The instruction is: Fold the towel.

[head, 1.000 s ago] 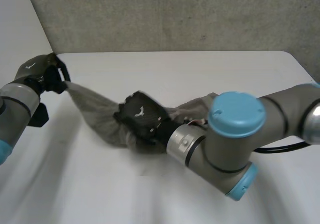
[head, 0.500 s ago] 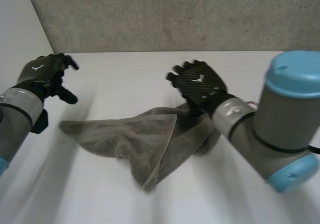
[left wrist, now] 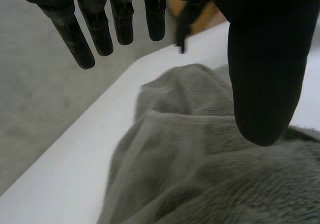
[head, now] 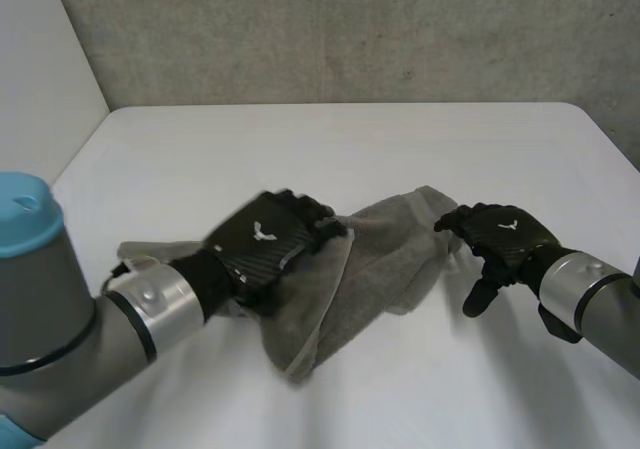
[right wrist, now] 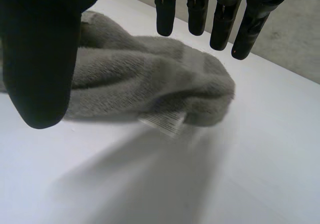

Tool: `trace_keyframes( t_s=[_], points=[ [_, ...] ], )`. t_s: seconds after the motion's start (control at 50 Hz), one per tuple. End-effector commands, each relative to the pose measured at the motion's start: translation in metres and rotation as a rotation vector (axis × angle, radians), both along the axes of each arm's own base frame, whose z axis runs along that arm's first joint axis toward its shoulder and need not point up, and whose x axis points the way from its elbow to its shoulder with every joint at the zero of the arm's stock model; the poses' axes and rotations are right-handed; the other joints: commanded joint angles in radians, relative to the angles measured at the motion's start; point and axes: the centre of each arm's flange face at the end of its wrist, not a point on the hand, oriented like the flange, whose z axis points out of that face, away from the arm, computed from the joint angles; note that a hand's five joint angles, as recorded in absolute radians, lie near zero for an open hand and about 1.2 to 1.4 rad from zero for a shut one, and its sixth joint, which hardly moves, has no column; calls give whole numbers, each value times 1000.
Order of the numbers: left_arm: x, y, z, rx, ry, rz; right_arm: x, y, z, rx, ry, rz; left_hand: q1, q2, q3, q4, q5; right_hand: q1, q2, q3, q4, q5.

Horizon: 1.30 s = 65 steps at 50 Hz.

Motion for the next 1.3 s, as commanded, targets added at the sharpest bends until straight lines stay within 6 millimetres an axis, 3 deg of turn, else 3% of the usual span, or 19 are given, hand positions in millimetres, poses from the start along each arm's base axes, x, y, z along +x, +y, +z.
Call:
trace_keyframes(
  t_s=[0.02, 0.14, 0.24, 0.52, 0.62, 0.66, 0.74, 0.8, 0.84, 0.86, 0.88, 0.9, 0.94, 0.96, 1.0, 1.16, 1.3],
  points=[
    [-26, 16, -21, -55, -84, -161, -15, -13, -2, -14, 0, -58, 63, 68, 67, 70, 72, -44, -58, -41, -62, -63],
    [-38, 17, -37, -125, -165, -234, -16, -13, -4, -8, 0, -60, 128, 133, 132, 135, 136, -44, -58, -41, -62, -63],
    [-44, 12, -48, -183, -252, -281, -16, -12, -6, -11, 0, -60, 330, 335, 334, 337, 339, -44, -58, -41, -62, -63],
    [-50, -4, -63, -243, -345, -294, -15, -10, -12, -4, 5, -52, 345, 350, 349, 352, 354, -44, -58, -41, -62, -63],
    [-51, -6, -73, -244, -368, -307, -14, -11, -17, 7, 8, -49, 639, 644, 643, 645, 647, -44, -58, -41, -62, -63],
    [-52, -8, -74, -248, -368, -305, -14, -10, -18, 10, 9, -48, 1013, 1018, 1017, 1020, 1021, -44, -58, -41, -62, -63],
    [-53, -11, -71, -264, -363, -298, -13, -10, -17, 8, 7, -47, 1117, 1122, 1121, 1124, 1125, -44, -58, -41, -62, -63],
    [-55, -20, -59, -308, -355, -260, -13, -10, -16, 8, 6, -46, 1117, 1122, 1121, 1124, 1125, -44, -58, -41, -62, -63],
    [-56, -30, -29, -379, -329, -190, -13, -11, -15, 3, 6, -47, 1117, 1122, 1121, 1124, 1125, -44, -58, -41, -62, -63],
    [-56, -30, -29, -380, -329, -189, -13, -11, -15, 3, 6, -47, 1117, 1122, 1121, 1124, 1125, -44, -58, -41, -62, -63],
    [-54, -31, -8, -425, -308, -152, -14, -12, -14, 3, 3, -52, 1117, 1122, 1121, 1124, 1125, -44, -58, -41, -62, -63],
    [-54, -31, -8, -425, -308, -152, -13, -12, -13, 2, -3, -56, 1117, 1122, 1121, 1124, 1125, -44, -58, -41, -62, -63],
    [-51, -31, 24, -472, -251, -94, -11, -11, -12, 5, -7, -52, 1117, 1122, 1121, 1124, 1125, -44, -58, -41, -62, -63],
    [-51, -31, 24, -472, -251, -94, -11, -11, -12, 5, -7, -52, 1117, 1122, 1121, 1124, 1125, -44, -58, -41, -62, -63],
    [-48, -28, 45, -461, -185, -46, 1, -2, -8, 10, -29, -18, 1117, 1122, 1121, 1124, 1125, -44, -58, -41, -62, -63],
    [-32, -23, 80, -340, -17, 124, 40, 18, 5, 86, -211, 39, 1117, 1122, 1121, 1124, 1125, -44, -58, -41, -62, -63],
    [-18, -29, 92, -299, 37, 303, 68, 24, -6, 244, -362, 35, 1117, 1122, 1121, 1124, 1125, -44, -58, -41, -62, -63]
  ],
)
